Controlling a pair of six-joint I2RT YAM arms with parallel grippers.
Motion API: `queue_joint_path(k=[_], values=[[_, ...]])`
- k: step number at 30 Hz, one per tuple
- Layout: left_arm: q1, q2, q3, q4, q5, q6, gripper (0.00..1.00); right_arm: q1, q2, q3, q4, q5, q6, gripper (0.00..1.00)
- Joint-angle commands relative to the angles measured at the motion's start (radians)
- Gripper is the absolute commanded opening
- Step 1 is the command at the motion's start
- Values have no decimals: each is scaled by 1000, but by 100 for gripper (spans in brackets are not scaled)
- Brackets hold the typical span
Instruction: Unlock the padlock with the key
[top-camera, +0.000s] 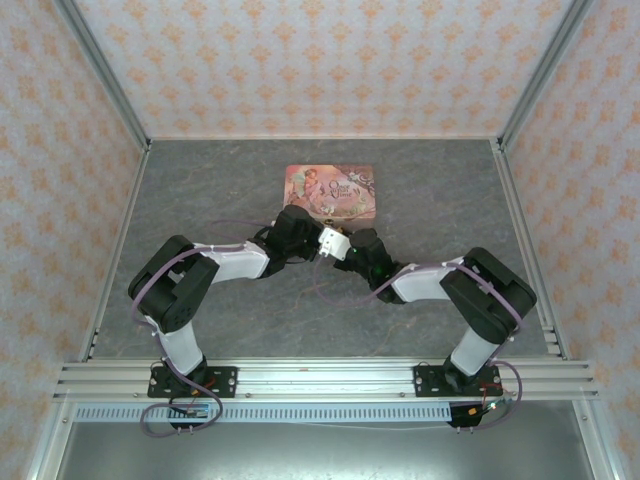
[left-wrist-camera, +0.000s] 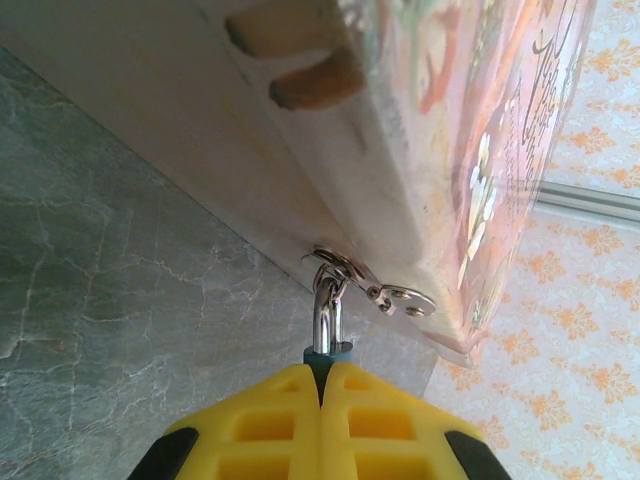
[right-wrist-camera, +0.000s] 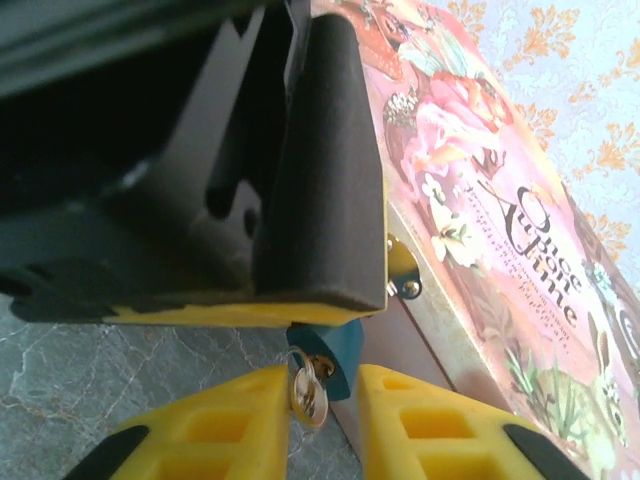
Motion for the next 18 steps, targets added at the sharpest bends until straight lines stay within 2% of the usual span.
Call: queue_joint_path(k=[1,5,13,17,18], values=[[6,-31,29,5,7,-5,0,6,16,27,15,-14,14,18],[5,-35,28,1,7,-4,0,6,23,31,9,-14,20,11],[5,-34,29,5,7,-5,0,6,46,41,-14,-8,8,11],[5,-35,29,3,7,-5,0,6,47,46,-17,-8,29,0],[5,-35,29,4,7,-5,0,4,48,47,-18,-6,42,0]])
